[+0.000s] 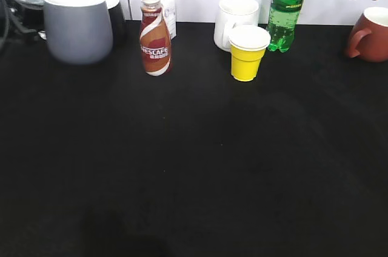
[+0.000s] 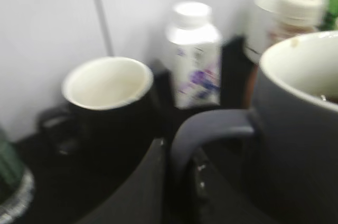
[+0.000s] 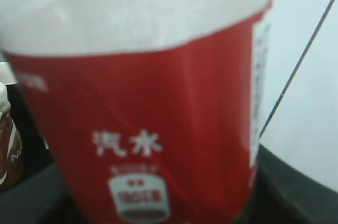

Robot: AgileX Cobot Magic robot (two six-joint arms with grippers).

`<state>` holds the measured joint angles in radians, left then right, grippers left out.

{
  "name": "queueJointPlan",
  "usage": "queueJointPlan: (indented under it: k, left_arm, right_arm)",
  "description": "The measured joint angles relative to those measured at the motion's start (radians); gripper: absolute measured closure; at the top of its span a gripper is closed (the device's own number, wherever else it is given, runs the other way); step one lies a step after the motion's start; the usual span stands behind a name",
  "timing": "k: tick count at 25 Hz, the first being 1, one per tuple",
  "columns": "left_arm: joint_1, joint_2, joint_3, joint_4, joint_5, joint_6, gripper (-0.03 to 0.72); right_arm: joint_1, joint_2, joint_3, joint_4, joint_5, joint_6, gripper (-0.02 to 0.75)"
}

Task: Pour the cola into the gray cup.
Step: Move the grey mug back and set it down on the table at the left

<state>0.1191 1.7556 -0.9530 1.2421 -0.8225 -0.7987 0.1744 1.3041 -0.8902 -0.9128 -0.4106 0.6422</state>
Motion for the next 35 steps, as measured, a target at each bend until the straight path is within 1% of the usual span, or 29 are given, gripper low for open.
queueJointPlan:
  k: [1, 2, 4, 5, 7, 8, 11, 14, 15, 19, 23, 24, 25, 26, 27, 29, 32, 33, 35]
  left_arm:
    - [0.0, 0.04, 0.0, -0.133, -0.022, 0.118, 0.64]
    - [0.0, 0.048, 0.0, -0.165, -0.027, 0.156, 0.64]
    - [0.001, 0.097, 0.0, -0.275, -0.051, 0.265, 0.64]
    - [0.001, 0.137, 0.0, -0.32, -0.091, 0.298, 0.64]
    - [0.001, 0.231, 0.0, -0.372, -0.205, 0.339, 0.64]
    - [0.001, 0.267, 0.0, -0.382, -0.241, 0.372, 0.64]
    - [0.001, 0.323, -0.001, -0.404, -0.26, 0.47, 0.64]
    - [0.001, 0.367, -0.001, -0.502, -0.273, 0.509, 0.64]
    - [0.001, 0.395, -0.002, -0.519, -0.291, 0.519, 0.64]
    - [0.001, 0.456, -0.01, -0.546, -0.356, 0.522, 0.64]
    - [0.001, 0.458, -0.01, -0.544, -0.361, 0.506, 0.638]
    - [0.001, 0.458, -0.011, -0.54, -0.362, 0.502, 0.623]
    - [0.001, 0.458, -0.011, -0.529, -0.381, 0.486, 0.558]
    - [0.001, 0.458, -0.011, -0.527, -0.383, 0.48, 0.525]
    - [0.001, 0.458, -0.011, -0.517, -0.384, 0.467, 0.426]
    - [0.001, 0.458, -0.011, -0.511, -0.384, 0.463, 0.374]
    - [0.011, 0.458, -0.011, -0.493, -0.384, 0.463, 0.367]
    - [0.028, 0.458, -0.001, -0.474, -0.384, 0.463, 0.367]
    - [0.062, 0.458, 0.039, -0.469, -0.391, 0.461, 0.367]
  right_arm:
    - [0.0, -0.002, 0.0, 0.0, 0.0, 0.0, 0.272]
    - [0.0, -0.004, 0.0, 0.0, 0.001, 0.0, 0.272]
    - [0.0, -0.007, 0.0, 0.0, 0.001, -0.001, 0.272]
    - [0.0, -0.007, 0.0, 0.0, 0.001, -0.001, 0.272]
    - [0.0, -0.007, 0.0, 0.0, 0.001, -0.001, 0.272]
    - [0.0, -0.007, 0.0, 0.0, 0.001, -0.001, 0.272]
    - [0.0, -0.008, 0.0, 0.0, 0.001, -0.003, 0.272]
    - [0.0, -0.008, 0.0, 0.0, -0.007, -0.002, 0.272]
    - [0.0, -0.008, 0.0, 0.0, -0.008, -0.002, 0.272]
    - [0.0, -0.008, 0.0, 0.0, -0.015, -0.001, 0.272]
    - [0.0, -0.008, 0.0, 0.0, -0.015, -0.001, 0.272]
    - [0.0, -0.008, 0.0, 0.0, -0.015, -0.001, 0.272]
    - [0.0, -0.008, 0.0, 0.0, -0.015, 0.0, 0.272]
    - [0.0, -0.008, 0.0, 0.0, -0.015, 0.0, 0.272]
    - [0.0, -0.008, 0.0, 0.0, -0.015, 0.0, 0.272]
    - [0.0, -0.008, 0.0, 0.0, -0.015, 0.0, 0.272]
    - [0.0, -0.008, 0.0, 0.0, -0.015, 0.0, 0.272]
    - [0.0, -0.008, 0.0, 0.0, -0.015, 0.0, 0.272]
    - [0.0, -0.008, 0.0, 0.0, -0.015, 0.0, 0.272]
